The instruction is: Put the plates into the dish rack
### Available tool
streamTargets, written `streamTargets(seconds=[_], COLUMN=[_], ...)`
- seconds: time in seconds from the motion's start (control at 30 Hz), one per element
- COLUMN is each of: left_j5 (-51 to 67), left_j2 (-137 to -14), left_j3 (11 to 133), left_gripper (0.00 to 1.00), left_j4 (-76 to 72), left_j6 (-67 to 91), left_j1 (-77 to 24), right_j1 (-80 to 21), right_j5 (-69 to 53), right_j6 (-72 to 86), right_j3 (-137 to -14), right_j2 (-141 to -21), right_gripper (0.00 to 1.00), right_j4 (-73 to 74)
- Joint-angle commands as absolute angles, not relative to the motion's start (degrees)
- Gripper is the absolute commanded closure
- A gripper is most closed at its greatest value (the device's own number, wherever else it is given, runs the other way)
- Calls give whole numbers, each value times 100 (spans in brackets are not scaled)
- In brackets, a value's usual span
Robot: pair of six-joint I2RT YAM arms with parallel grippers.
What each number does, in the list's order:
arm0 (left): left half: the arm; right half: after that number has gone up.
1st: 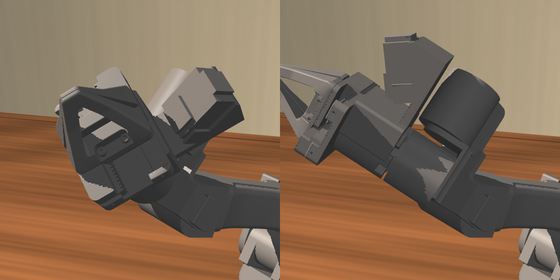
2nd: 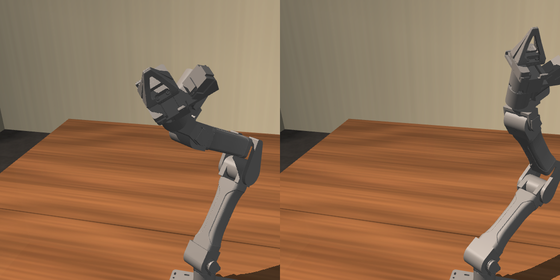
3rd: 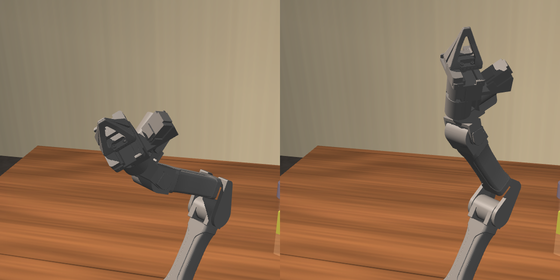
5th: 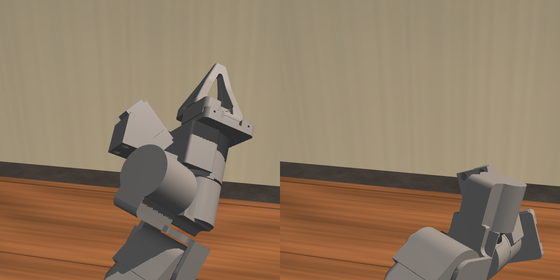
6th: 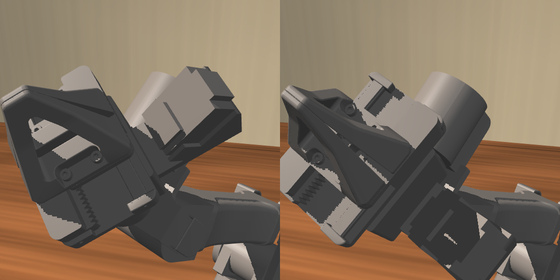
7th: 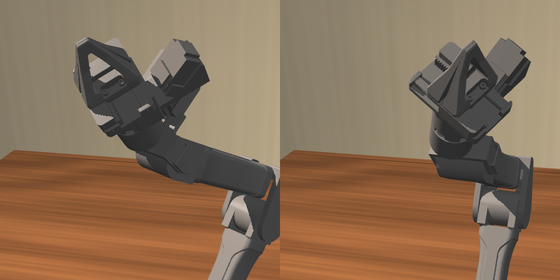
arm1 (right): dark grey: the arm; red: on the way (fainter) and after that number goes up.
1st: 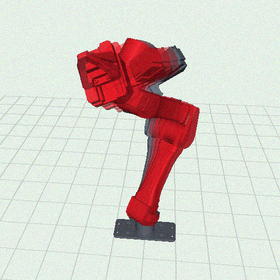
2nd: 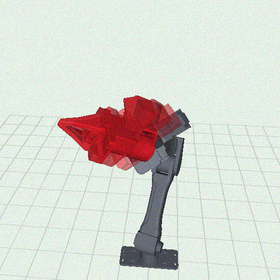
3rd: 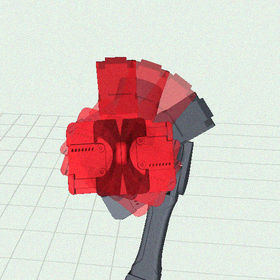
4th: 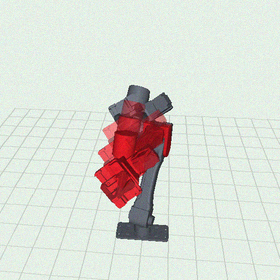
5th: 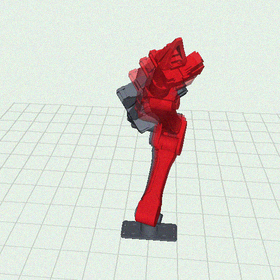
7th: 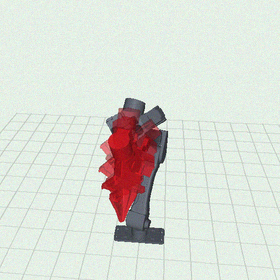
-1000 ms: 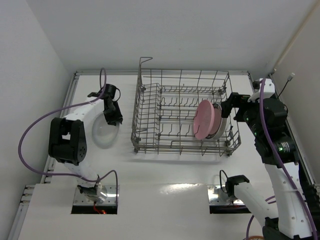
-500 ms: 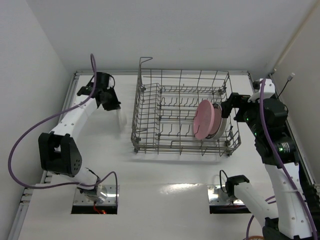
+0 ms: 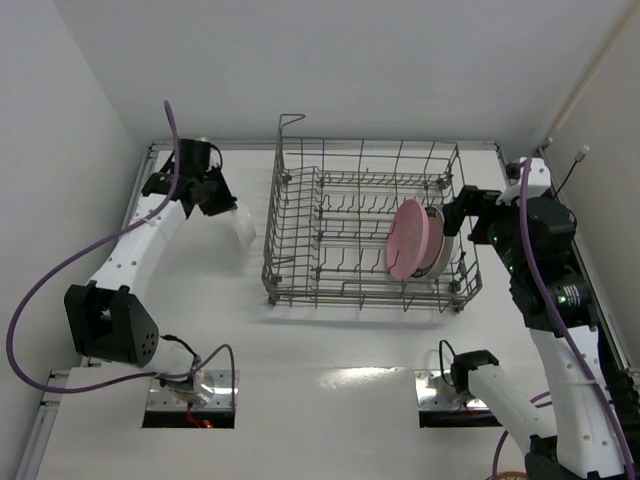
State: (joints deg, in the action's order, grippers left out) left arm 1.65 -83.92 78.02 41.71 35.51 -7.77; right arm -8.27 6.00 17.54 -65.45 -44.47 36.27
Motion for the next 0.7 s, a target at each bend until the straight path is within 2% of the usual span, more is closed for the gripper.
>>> streamTargets(seconds=[0.0,0.1,0.17,0.27,0.33,0.47,0.67], left_j5=[79,-87,-753,-1011,-801,-492,-177], left_j2=[-7875,-7927,-8006,-8007,-8007,-7262,-7540], left_j3=[8524,9419,10243,10756,10758,9558,9536], left_gripper=[100,100,100,100,100,100,100], left_j4=[3788,3998,4200,4071,3781,1904,1328], left_j6=[3796,3797,3745,3744,3796,4042,3851], left_j1=[-747,-747,-983,-1151,-1151,-1756,-3031], right_j1=[-791,-791,-791,-791,-791,-791,-791], right_j5=[677,677,624,624,571,633,633], right_j6=[1687,1687,1687,1687,1740,1792,1907], right_j3=[-6574,-6636,-6636,-6636,-6636,-6583,-6530], right_j2=[-4368,-4368,-4368,-4368,-4368,-4368,-4368], right_gripper=[0,0,0,0,0,0,0], right_j4=[3533,3533,3533,3533,3480,3480,3366])
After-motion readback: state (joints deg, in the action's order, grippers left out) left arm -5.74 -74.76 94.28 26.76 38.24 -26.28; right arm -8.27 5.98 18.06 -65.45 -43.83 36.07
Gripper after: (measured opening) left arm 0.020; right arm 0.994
